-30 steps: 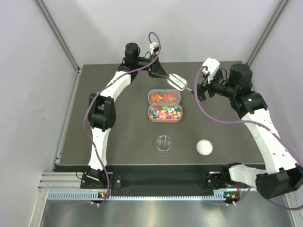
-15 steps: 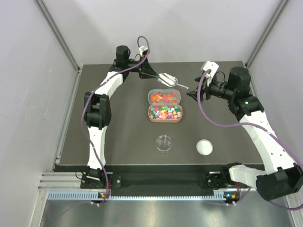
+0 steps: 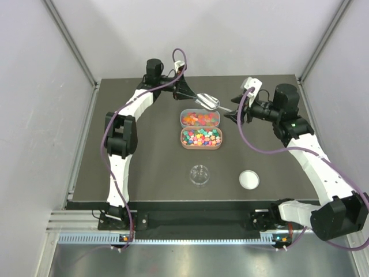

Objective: Pack the candies
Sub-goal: Pick up the spatula from the center of the board.

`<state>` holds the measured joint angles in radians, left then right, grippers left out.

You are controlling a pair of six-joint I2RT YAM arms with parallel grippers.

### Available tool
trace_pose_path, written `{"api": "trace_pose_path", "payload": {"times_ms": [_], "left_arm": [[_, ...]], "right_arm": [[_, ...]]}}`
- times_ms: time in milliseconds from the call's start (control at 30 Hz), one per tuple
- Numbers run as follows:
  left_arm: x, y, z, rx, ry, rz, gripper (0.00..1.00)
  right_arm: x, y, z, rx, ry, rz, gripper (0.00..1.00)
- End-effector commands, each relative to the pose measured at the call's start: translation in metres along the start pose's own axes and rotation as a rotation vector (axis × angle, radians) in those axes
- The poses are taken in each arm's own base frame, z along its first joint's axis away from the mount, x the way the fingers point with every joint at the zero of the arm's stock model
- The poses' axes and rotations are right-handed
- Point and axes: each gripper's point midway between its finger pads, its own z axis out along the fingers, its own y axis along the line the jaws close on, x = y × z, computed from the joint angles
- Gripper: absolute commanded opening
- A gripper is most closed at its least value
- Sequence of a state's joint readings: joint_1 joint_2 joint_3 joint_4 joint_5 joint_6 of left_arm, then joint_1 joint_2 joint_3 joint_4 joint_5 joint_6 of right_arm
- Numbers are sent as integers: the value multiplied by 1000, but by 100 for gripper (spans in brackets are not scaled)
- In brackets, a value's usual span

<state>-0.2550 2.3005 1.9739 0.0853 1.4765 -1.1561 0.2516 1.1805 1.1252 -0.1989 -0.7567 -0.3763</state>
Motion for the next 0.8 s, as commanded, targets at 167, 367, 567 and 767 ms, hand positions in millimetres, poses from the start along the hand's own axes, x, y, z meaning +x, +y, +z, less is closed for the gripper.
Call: {"api": "trace_pose_path", "payload": {"times_ms": [167,367,567,767], "left_arm": [[35,-36,-13,78,179,55,0],[36,-37,-12,79,180,54,0],[37,-38,-12,79,182,49,0],[40,-38,-9,81,191,44,0]], "right_arm": [[-2,-4,12,-10,-51,-47,60],[8,-8,22,-7,-34,-24,59],[9,-13,27,-2,-36,-13,51],[8,-14,31,-9,-47,-11,48]]}}
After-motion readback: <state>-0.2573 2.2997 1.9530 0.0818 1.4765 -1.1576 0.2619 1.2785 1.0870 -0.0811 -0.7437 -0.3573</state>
